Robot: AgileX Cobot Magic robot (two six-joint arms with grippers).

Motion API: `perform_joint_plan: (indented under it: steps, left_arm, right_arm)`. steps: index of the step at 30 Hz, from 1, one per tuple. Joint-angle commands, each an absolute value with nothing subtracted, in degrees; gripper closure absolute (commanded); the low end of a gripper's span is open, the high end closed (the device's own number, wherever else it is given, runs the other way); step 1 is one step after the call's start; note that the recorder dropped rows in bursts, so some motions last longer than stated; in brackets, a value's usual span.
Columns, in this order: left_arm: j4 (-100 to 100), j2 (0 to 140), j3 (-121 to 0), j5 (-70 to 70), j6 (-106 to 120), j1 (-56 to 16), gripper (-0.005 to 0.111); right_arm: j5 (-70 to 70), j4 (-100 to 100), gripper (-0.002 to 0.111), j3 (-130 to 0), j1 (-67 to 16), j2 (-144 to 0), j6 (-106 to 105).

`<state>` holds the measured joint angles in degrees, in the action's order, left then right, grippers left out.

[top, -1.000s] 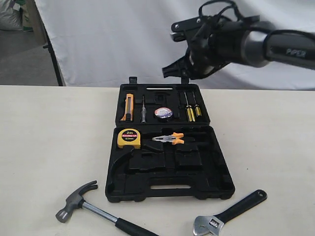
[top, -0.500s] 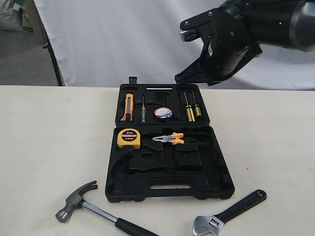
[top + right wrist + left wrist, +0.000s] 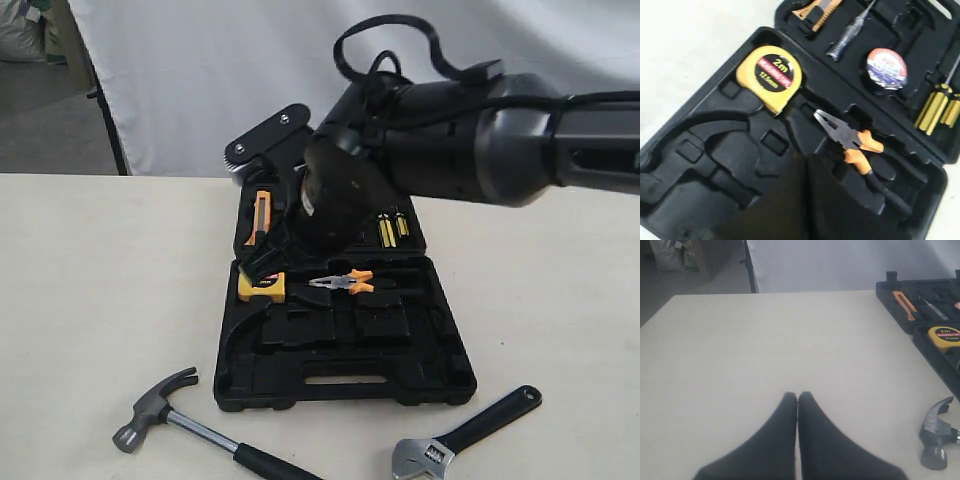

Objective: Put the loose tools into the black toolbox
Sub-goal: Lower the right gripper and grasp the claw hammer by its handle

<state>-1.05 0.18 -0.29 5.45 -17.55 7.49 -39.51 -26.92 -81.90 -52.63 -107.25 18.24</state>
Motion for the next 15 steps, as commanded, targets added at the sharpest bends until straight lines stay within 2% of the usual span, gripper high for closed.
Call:
perform_joint_plan:
  steps: [1,5,7,9,15]
  left_arm:
    - [-1.3,0.0,-0.4,5.0,-17.8,8.9,0.106]
    - [-1.3,0.0,-0.4,5.0,-17.8,8.9,0.106]
    - [-1.3,0.0,-0.4,5.0,-17.8,8.9,0.106]
    - [-1.3,0.0,-0.4,5.0,-17.8,8.9,0.106]
    - [-1.3,0.0,-0.4,5.0,-17.8,8.9,0.106]
  right_arm:
    - [-38.8,-28.0,0.104,-81.8,-54.9,-110.1,18.0]
    - [-38.3,-28.5,0.066,-81.8,-56.1,-113.7,19.9]
    - [-36.7,-24.4,0.057,-81.8,-56.2,-114.6,20.9]
    - [-34.5,-18.6,0.056,-81.8,-56.2,-114.9,20.9]
    - [-32.8,-17.4,0.056,-81.8,-59.0,-115.0,17.1]
